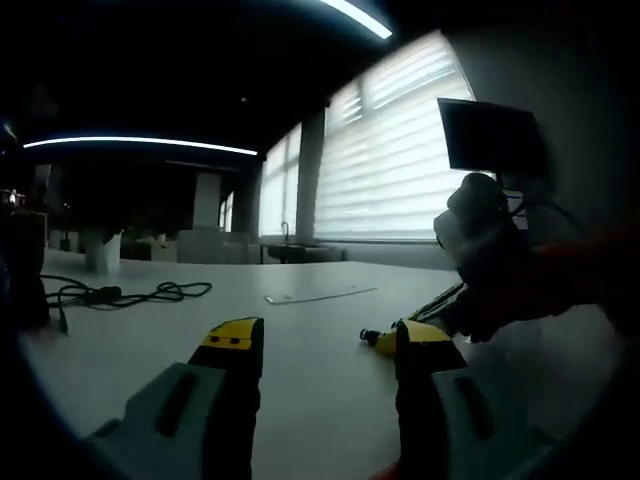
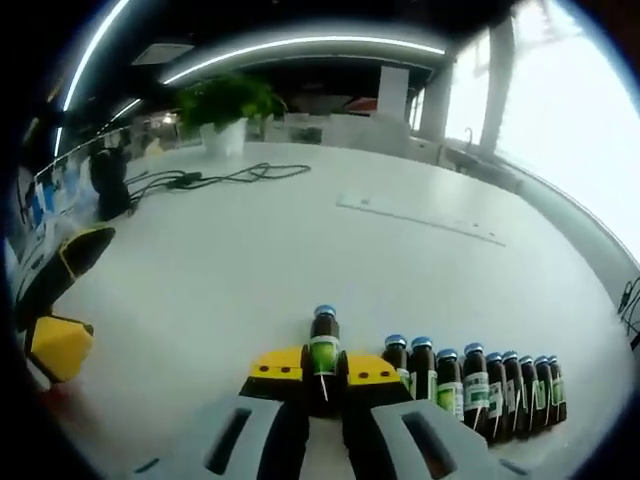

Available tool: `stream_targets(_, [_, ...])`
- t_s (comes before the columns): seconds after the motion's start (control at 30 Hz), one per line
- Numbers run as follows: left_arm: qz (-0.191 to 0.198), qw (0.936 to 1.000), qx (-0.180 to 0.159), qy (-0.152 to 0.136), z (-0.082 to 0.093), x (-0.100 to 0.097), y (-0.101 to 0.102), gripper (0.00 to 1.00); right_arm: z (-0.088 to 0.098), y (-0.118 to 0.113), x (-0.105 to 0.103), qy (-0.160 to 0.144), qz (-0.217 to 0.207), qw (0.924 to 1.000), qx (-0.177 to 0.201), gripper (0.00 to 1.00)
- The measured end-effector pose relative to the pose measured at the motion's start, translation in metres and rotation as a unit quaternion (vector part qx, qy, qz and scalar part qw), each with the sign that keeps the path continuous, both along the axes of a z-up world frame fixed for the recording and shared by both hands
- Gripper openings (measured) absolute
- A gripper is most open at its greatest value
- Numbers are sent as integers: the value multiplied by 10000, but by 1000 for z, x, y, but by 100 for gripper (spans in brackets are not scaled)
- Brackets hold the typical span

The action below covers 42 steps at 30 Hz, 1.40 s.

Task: Grip medicine bottles put into box

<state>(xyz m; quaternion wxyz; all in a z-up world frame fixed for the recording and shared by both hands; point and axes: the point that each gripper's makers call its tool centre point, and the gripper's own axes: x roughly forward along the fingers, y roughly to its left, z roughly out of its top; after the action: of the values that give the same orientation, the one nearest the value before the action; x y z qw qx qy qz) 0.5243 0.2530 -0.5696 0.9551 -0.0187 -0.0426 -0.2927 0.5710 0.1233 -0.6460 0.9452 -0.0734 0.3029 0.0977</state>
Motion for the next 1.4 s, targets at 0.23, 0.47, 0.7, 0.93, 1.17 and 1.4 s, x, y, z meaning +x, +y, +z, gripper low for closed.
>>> stream_targets(0.23, [3, 10000, 13, 0, 0, 0, 0, 46, 12, 2, -3, -141, -54, 9997, 194, 7])
stream_targets(0.47, [3, 10000, 26, 0, 0, 0, 0, 46, 44, -3, -11, -346, -220, 9969, 668, 7])
stream_targets(0.7, [4, 10000, 27, 1, 0, 0, 0, 46, 63, -21, -33, -447, -452, 9932, 976, 8])
stream_targets(0.93, [-22, 10000, 74, -5, -1, 0, -3, 46, 79, -36, -60, -523, -607, 9883, 1294, 8])
stream_targets(1.17, [9, 10000, 30, -16, 1, 0, -1, 46, 63, -41, -106, -179, -730, 9821, 1729, 8])
stream_targets(1.4, [-18, 10000, 59, -16, 0, -1, -3, 46, 37, -39, -129, 94, -874, 9778, 1902, 8])
